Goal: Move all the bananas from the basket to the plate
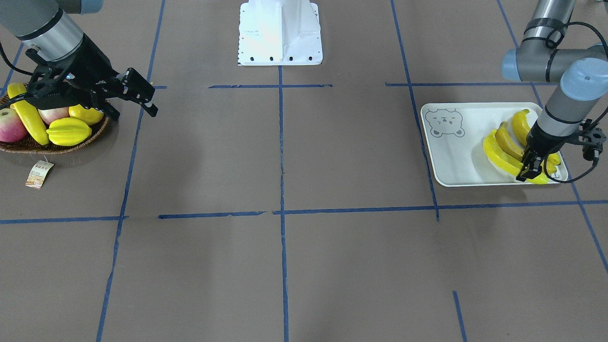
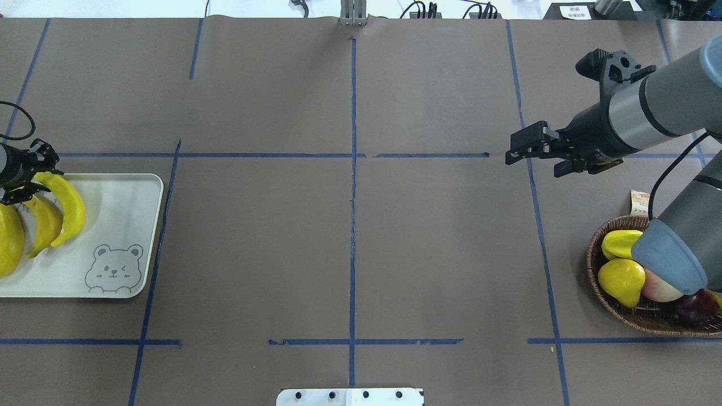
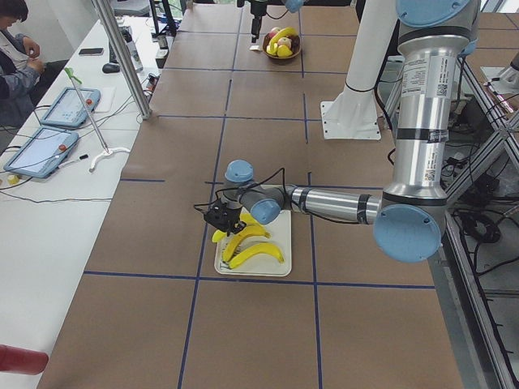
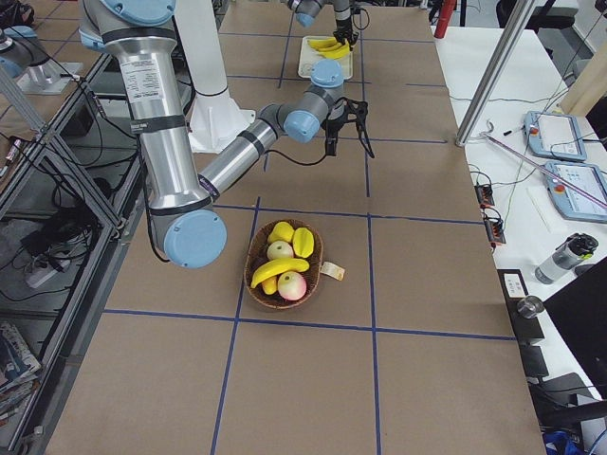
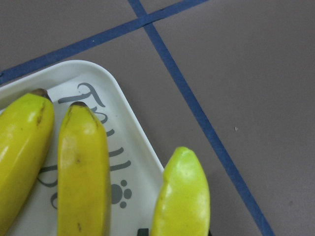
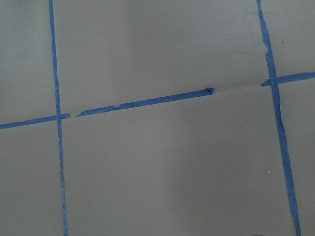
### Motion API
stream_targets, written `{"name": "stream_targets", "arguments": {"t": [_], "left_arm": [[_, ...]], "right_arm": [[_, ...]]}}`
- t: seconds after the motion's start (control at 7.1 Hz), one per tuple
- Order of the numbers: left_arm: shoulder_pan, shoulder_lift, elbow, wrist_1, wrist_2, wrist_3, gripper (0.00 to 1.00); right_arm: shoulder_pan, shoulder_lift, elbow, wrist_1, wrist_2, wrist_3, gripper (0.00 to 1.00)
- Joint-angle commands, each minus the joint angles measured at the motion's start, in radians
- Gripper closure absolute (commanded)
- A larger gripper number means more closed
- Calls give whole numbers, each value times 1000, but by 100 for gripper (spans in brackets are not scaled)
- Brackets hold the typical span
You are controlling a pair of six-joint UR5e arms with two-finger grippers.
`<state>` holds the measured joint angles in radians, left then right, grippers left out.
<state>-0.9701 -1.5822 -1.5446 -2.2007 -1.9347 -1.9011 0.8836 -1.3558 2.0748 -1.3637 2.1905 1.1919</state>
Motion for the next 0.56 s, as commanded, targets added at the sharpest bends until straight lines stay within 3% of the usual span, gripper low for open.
{"name": "stream_targets", "arguments": {"t": [0.0,0.28,0.42], "left_arm": [[-2,5,0,-2,0,8,0],[-15,-1,-37,9,-15,34,0],[-25,-5,-75,15,-99,34,0]], "right_arm": [[-2,1,-1,0,0,0,0],[1,1,-1,-2,2,0,0],[11,-2,-4,-2,2,-6,0]]}}
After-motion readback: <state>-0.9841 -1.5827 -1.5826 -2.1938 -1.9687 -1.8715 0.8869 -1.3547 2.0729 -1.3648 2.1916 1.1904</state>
